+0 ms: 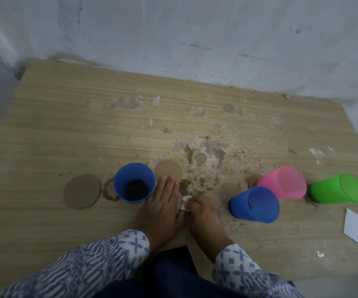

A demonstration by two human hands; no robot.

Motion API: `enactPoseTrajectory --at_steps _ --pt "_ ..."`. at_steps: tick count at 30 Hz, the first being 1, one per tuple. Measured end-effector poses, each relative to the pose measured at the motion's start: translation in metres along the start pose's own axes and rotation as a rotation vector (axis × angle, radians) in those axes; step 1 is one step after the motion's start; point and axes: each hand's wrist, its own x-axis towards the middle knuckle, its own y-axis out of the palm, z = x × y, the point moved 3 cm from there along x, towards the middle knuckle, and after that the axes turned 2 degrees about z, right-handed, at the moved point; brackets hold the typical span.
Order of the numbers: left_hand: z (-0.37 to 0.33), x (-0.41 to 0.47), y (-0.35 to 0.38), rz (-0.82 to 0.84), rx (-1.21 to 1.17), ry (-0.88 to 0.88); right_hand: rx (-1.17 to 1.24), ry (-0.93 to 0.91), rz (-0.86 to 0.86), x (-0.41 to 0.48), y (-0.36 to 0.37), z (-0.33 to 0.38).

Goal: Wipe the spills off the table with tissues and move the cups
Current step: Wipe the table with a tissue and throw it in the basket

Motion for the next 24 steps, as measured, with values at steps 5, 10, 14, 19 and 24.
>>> enactPoseTrajectory --at_steps 5,10,14,19,24 --pt "0.000 0.000 0.000 -0.006 0.001 0.003 0.063 -0.059 -0.044 0.023 -0.003 -0.006" --pt "0.000 -0.001 -0.001 -0.036 -0.008 0.006 0.021 -0.108 -0.035 0.017 -0.003 0.008" --pt "-0.001 0.000 0.000 -0.027 0.008 -0.006 0.032 -0.127 -0.023 -0.001 -0.007 -0.007" --pt "0.000 -0.001 0.002 -0.014 0.040 -0.007 0.078 0.175 -0.109 0.018 -0.023 -0.022" --pt "0.001 0.000 0.003 -0.014 0.041 0.001 0.010 0.138 -0.055 0.006 -0.011 -0.014"
